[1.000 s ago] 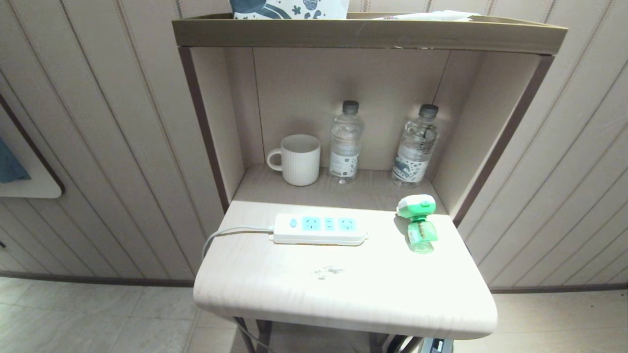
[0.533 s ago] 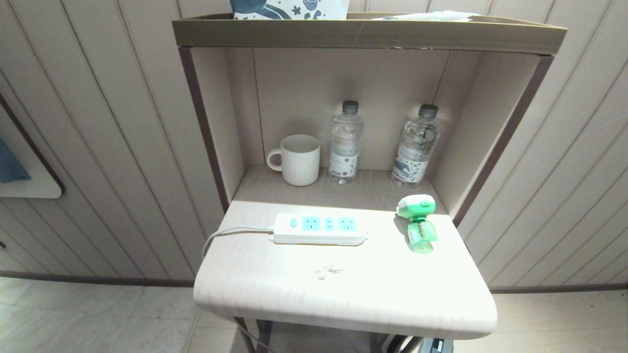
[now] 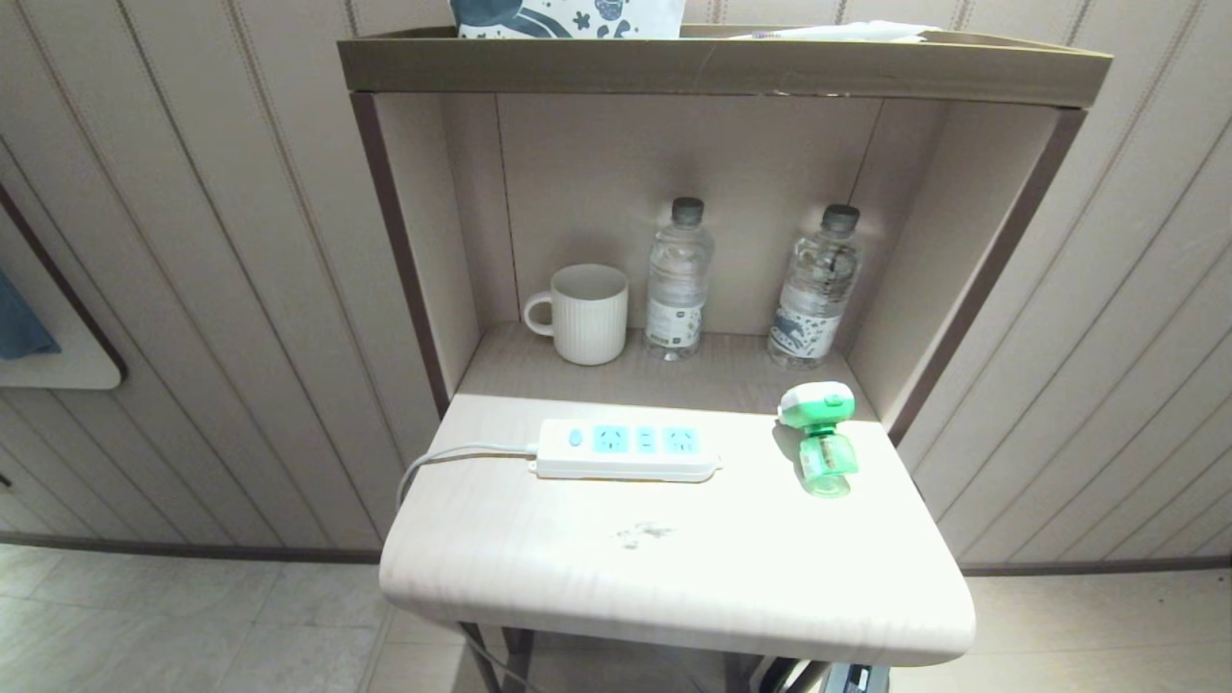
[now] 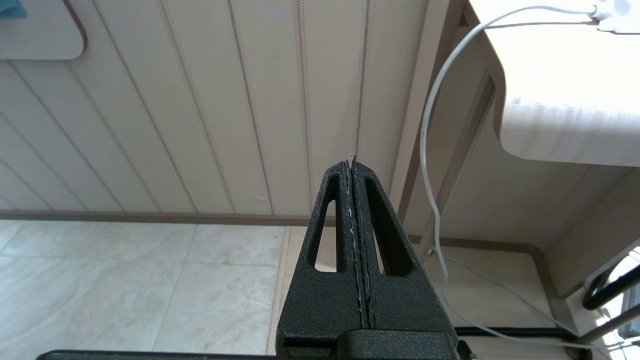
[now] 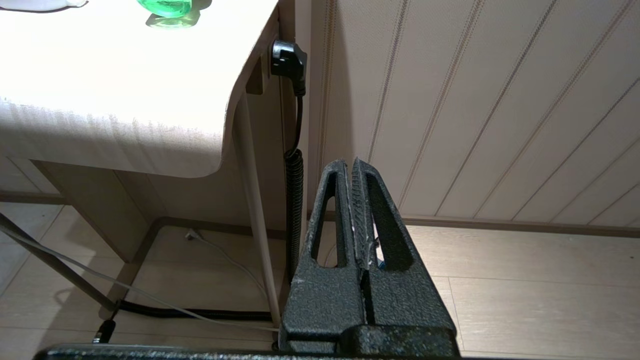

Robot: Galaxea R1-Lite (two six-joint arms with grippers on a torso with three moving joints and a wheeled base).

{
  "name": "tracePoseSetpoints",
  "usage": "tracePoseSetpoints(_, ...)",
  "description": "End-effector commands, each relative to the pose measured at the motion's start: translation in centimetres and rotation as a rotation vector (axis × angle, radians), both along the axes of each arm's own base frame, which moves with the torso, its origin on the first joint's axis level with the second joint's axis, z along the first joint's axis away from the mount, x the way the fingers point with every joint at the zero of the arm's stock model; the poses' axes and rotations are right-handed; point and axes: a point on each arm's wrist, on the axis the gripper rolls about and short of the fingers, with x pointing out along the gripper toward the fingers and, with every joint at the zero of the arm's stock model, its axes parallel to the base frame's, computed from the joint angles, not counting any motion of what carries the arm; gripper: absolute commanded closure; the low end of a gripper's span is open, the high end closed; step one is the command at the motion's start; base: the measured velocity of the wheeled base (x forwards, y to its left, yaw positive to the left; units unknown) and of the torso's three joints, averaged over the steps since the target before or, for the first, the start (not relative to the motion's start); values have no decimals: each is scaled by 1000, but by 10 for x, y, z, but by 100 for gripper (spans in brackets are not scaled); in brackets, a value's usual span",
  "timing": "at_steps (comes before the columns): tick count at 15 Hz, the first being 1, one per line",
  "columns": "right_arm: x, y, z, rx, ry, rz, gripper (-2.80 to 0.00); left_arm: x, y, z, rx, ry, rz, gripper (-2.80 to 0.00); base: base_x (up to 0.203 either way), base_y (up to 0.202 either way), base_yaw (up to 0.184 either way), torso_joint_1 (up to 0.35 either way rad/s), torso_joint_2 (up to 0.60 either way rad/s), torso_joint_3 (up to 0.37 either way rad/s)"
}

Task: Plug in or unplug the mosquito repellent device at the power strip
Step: Pick up the mosquito repellent liquid

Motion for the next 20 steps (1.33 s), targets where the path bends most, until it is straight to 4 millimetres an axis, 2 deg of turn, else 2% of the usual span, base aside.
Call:
tracePoseSetpoints(1, 0, 0, -1, 0, 9, 0, 0, 0, 0, 0, 1, 0, 0, 0, 0, 0, 0, 0, 0, 0)
tracePoseSetpoints(5, -1, 0, 2, -14, 12, 0, 0, 0, 0, 0, 1, 0, 0, 0, 0, 0, 0, 0, 0, 0)
tracePoseSetpoints(6, -4, 0, 12, -15, -6, 1, 0, 0, 0, 0, 1, 0, 0, 0, 0, 0, 0, 0, 0, 0)
tracePoseSetpoints(9, -6, 0, 21, -11, 25, 9, 0, 0, 0, 0, 1, 0, 0, 0, 0, 0, 0, 0, 0, 0)
tracePoseSetpoints(10, -7, 0, 39, -6, 32, 16, 0, 0, 0, 0, 1, 0, 0, 0, 0, 0, 0, 0, 0, 0)
tracePoseSetpoints(11, -9, 1, 67, 4, 14, 33, 0, 0, 0, 0, 1, 0, 0, 0, 0, 0, 0, 0, 0, 0)
tracePoseSetpoints(13, -1, 2, 145, 27, -15, 75, 0, 0, 0, 0, 1, 0, 0, 0, 0, 0, 0, 0, 0, 0)
tracePoseSetpoints(16, 55, 3, 243, 104, 72, 150, 0, 0, 0, 0, 1, 0, 0, 0, 0, 0, 0, 0, 0, 0)
tracePoseSetpoints(18, 93, 11, 279, 173, 201, 241, 0, 0, 0, 0, 1, 0, 0, 0, 0, 0, 0, 0, 0, 0)
tracePoseSetpoints(20, 132, 29, 287, 216, 420, 332, 0, 0, 0, 0, 1, 0, 0, 0, 0, 0, 0, 0, 0, 0)
